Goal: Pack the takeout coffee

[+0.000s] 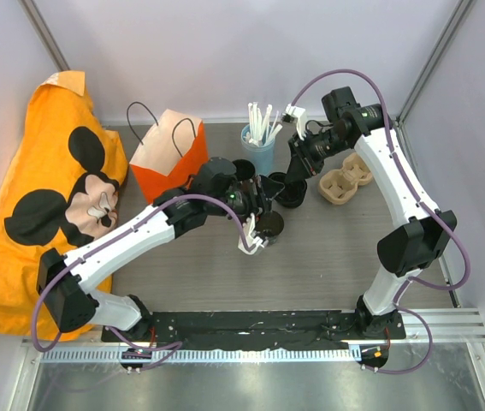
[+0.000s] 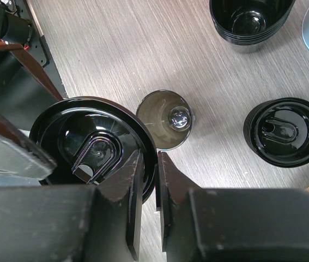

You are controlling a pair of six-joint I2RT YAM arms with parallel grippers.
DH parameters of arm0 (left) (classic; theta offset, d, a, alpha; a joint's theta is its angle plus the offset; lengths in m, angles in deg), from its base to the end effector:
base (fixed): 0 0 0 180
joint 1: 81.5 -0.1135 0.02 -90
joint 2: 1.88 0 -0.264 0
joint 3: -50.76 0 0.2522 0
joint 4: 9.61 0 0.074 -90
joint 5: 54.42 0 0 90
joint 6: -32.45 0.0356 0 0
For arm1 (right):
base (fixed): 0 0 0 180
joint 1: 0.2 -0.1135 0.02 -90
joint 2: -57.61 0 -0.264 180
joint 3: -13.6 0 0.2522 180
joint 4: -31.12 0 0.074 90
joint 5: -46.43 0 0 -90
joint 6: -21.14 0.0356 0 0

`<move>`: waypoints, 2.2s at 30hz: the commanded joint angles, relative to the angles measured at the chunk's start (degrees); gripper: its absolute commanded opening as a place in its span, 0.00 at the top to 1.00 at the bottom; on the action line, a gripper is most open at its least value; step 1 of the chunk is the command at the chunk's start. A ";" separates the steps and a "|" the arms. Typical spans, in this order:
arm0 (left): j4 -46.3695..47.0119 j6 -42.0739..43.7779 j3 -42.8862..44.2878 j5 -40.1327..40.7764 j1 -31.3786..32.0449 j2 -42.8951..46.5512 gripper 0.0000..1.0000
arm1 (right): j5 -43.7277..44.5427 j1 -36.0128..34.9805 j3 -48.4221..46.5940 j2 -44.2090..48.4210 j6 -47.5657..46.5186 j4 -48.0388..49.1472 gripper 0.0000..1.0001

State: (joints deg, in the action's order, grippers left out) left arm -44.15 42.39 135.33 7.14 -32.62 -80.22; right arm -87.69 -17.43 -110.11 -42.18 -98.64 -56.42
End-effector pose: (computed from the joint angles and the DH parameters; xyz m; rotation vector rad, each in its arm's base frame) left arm 0.1911 -0.2447 0.3495 1.9865 0.2434 0.0568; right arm 0.3171 0.1243 0.3867 -1.1937 2.1597 0.9266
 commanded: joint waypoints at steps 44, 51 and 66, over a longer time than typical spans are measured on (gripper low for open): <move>63.13 -47.65 17.96 45.24 8.33 -19.30 1.00 | -12.40 26.64 33.92 2.85 147.74 169.23 0.10; 65.33 -48.09 12.79 41.98 9.04 -18.42 1.00 | -5.98 27.25 39.01 4.77 155.98 169.23 0.14; 68.76 -47.12 13.66 37.94 10.09 -21.32 1.00 | -1.59 27.43 47.29 16.82 158.80 169.23 0.21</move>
State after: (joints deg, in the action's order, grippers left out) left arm 19.39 -4.45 146.65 46.22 -23.22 -101.07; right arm -91.45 9.78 -63.64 -26.58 45.35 92.62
